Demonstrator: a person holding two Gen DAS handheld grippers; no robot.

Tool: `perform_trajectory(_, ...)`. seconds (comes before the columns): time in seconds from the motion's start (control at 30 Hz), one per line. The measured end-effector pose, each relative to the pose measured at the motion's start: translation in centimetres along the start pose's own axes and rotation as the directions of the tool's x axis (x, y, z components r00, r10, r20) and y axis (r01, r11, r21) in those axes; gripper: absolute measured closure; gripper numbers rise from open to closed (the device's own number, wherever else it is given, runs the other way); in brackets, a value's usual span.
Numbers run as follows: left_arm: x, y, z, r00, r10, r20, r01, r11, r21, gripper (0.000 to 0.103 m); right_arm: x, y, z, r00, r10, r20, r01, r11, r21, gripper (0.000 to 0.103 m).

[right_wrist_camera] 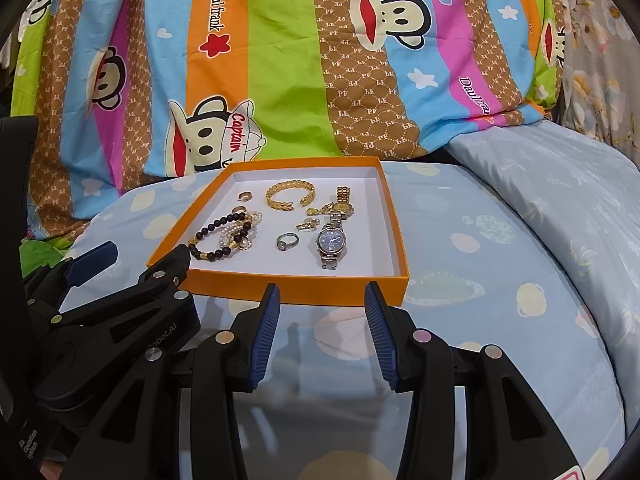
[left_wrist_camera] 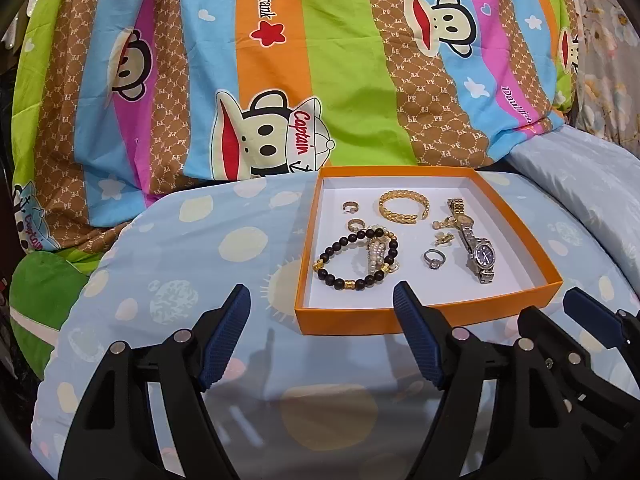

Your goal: Organize jewelry

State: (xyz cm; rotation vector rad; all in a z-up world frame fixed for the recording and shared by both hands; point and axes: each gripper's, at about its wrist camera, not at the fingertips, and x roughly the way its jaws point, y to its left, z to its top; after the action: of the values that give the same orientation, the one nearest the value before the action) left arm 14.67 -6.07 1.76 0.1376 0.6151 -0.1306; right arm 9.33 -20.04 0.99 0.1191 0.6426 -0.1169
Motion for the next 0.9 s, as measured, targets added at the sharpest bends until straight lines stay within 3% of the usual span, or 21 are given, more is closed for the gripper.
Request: perform_trajectory(0.9,0.20,-0.11,0.03,1.000,0.004,-0.008,-0.004,1.000,0.005,0.032,0.00,0.11,-0.12,1.000,-0.004,0.001,0.004,1.000,-0.004,0.059)
